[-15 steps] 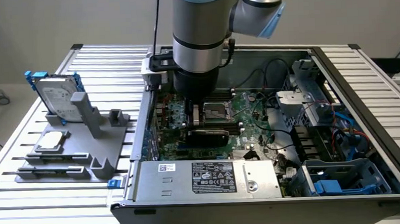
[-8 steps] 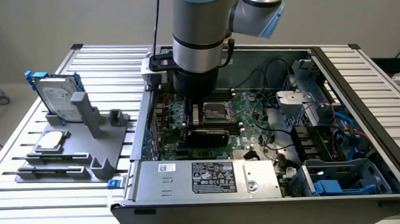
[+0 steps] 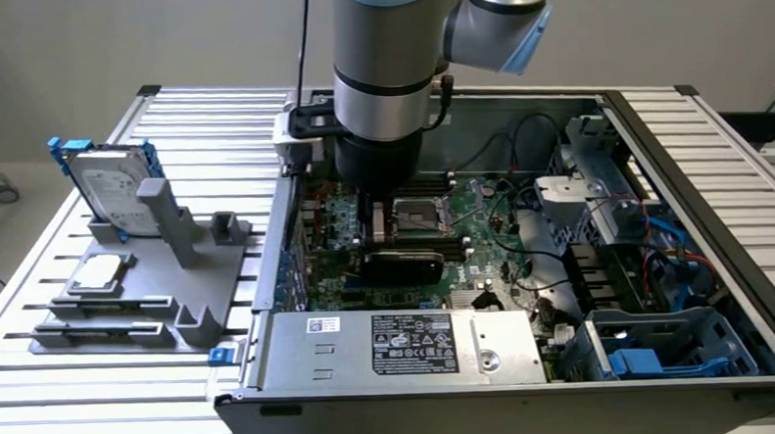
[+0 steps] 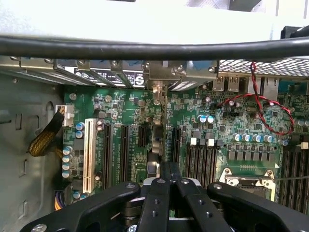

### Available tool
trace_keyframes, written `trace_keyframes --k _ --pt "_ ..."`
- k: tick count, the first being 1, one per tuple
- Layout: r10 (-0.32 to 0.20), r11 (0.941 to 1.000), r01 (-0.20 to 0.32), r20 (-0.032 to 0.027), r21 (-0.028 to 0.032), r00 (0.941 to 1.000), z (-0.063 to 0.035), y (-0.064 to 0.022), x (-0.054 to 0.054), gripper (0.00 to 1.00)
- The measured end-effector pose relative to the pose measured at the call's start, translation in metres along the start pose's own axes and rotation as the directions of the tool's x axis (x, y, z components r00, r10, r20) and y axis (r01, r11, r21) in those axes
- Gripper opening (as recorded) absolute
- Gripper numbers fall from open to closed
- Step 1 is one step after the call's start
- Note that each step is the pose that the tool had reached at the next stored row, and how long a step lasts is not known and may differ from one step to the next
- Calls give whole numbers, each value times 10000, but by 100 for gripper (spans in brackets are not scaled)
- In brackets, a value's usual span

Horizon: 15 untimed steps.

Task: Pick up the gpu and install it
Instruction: 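Press down on the gpu until it lock into place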

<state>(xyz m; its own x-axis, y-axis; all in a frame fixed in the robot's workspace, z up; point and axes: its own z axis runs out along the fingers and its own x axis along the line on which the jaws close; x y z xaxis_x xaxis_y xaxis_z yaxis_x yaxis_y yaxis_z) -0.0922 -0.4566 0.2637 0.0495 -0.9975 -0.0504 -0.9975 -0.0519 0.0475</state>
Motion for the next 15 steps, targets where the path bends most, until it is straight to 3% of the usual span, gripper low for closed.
trace_keyframes --k 6,12,15 --pt "1 10000 -1 26 12 10000 -39 8 -5 11" --pt "1 10000 -1 -8 -2 10000 -124 56 -9 11" --pt "4 10000 -4 -64 -6 10000 -126 104 -12 11"
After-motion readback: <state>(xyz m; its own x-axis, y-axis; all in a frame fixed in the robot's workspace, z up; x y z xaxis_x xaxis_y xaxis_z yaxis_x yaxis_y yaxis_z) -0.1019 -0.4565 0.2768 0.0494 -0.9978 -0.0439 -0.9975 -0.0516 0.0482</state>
